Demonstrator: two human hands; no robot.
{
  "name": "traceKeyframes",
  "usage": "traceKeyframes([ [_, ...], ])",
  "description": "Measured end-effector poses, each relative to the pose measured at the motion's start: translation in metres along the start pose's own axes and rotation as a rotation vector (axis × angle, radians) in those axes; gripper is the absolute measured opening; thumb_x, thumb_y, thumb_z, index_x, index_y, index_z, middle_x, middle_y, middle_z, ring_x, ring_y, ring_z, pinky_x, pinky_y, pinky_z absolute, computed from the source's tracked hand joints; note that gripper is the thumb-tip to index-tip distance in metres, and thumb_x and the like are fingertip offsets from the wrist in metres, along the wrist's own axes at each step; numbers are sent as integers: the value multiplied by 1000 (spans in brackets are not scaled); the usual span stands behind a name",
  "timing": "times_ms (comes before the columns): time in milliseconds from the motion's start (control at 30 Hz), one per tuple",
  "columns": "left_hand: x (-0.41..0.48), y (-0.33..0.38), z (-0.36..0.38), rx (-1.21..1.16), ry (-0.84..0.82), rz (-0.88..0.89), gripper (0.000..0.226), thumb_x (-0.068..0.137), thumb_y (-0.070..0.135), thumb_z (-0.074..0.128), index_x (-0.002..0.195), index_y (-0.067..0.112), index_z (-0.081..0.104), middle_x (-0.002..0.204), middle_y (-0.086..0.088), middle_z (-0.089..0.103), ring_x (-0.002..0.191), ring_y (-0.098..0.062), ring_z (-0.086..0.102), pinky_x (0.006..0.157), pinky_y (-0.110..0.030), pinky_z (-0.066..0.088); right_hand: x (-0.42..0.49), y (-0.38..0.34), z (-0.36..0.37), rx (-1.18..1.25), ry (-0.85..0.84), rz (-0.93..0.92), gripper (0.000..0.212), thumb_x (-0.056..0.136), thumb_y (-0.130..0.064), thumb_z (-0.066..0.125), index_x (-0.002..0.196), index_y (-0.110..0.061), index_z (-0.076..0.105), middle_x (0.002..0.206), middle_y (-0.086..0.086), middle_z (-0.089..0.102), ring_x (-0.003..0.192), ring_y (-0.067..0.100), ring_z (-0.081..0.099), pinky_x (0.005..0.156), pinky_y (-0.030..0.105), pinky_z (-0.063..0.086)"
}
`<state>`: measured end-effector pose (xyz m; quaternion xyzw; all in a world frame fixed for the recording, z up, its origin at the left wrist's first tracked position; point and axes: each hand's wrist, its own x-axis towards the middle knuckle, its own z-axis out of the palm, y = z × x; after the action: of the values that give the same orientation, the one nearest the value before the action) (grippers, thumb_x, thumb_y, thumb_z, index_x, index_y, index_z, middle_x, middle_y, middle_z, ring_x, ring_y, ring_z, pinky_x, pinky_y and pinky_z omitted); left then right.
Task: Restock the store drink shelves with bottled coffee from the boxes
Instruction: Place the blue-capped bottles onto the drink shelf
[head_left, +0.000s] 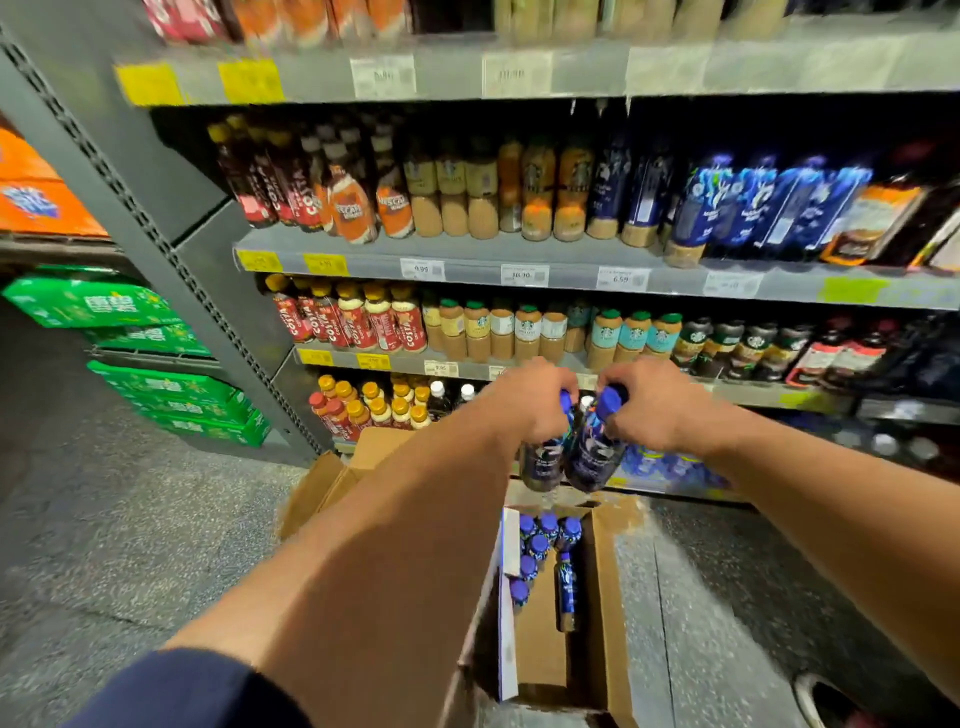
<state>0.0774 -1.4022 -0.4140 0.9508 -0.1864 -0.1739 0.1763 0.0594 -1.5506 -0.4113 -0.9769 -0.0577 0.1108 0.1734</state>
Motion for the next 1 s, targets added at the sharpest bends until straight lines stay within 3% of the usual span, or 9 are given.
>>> traceKeyframes([
  [133, -16, 32, -43, 29, 29, 7, 33, 82, 1, 58, 112, 16, 62, 97, -7, 52, 85, -24, 49, 68, -28, 36, -18, -14, -46, -38, 57, -25, 22, 77, -12, 64, 99, -10, 64, 96, 13, 63, 81, 26, 51, 66, 29, 43],
  [400, -35, 87, -106, 62, 71, 57, 35, 85, 1, 55, 117, 15, 59, 113, -12, 56, 87, -25, 47, 70, -29, 37, -49, -20, -124, -25, 134, -22, 18, 78, -13, 66, 94, -18, 60, 95, 10, 60, 82, 26, 52, 63, 29, 41],
  [500, -37, 107, -121, 45, 72, 81, 35, 86, 0, 51, 117, 14, 59, 109, -13, 53, 87, -28, 49, 69, -28, 36, -58, -18, -146, -55, 170, -9, 29, 80, -15, 64, 108, -16, 62, 104, 11, 59, 84, 24, 49, 67, 27, 38],
  [567, -38, 118, -129, 30, 64, 101, 35, 87, -1, 51, 119, 13, 58, 103, -10, 50, 85, -25, 47, 66, -26, 37, -61, -15, -157, -34, 186, 1, 28, 79, -14, 65, 107, -15, 62, 99, 9, 58, 84, 26, 52, 65, 28, 39],
  [700, -33, 132, -140, 24, 57, 137, 32, 83, -1, 56, 111, 12, 60, 100, -7, 52, 83, -22, 48, 59, -25, 38, -63, -10, -172, -25, 190, 7, 22, 77, -12, 65, 98, -11, 61, 83, 6, 55, 77, 27, 53, 55, 28, 38],
  [833, -20, 139, -156, 55, 40, 146, 24, 78, 4, 63, 94, 21, 59, 86, 0, 55, 82, -21, 50, 60, -24, 40, -60, -10, -195, -23, 160, 31, 20, 77, -12, 67, 92, -19, 54, 87, 4, 55, 78, 23, 52, 51, 25, 35],
  [900, -14, 143, -171, 67, 38, 152, 22, 77, 10, 69, 93, 22, 59, 82, 2, 54, 80, -19, 49, 57, -23, 39, -56, -12, -212, -24, 171, 35, 20, 76, -15, 69, 93, -19, 59, 90, 5, 59, 81, 23, 53, 54, 25, 37],
  [1000, -3, 148, -199, 63, 62, 181, 30, 77, 19, 76, 104, 15, 63, 95, -1, 56, 86, -19, 50, 69, -27, 40, -49, -18, -238, -33, 215, 66, 33, 76, -18, 71, 108, -18, 64, 104, 7, 63, 89, 23, 52, 68, 27, 42],
])
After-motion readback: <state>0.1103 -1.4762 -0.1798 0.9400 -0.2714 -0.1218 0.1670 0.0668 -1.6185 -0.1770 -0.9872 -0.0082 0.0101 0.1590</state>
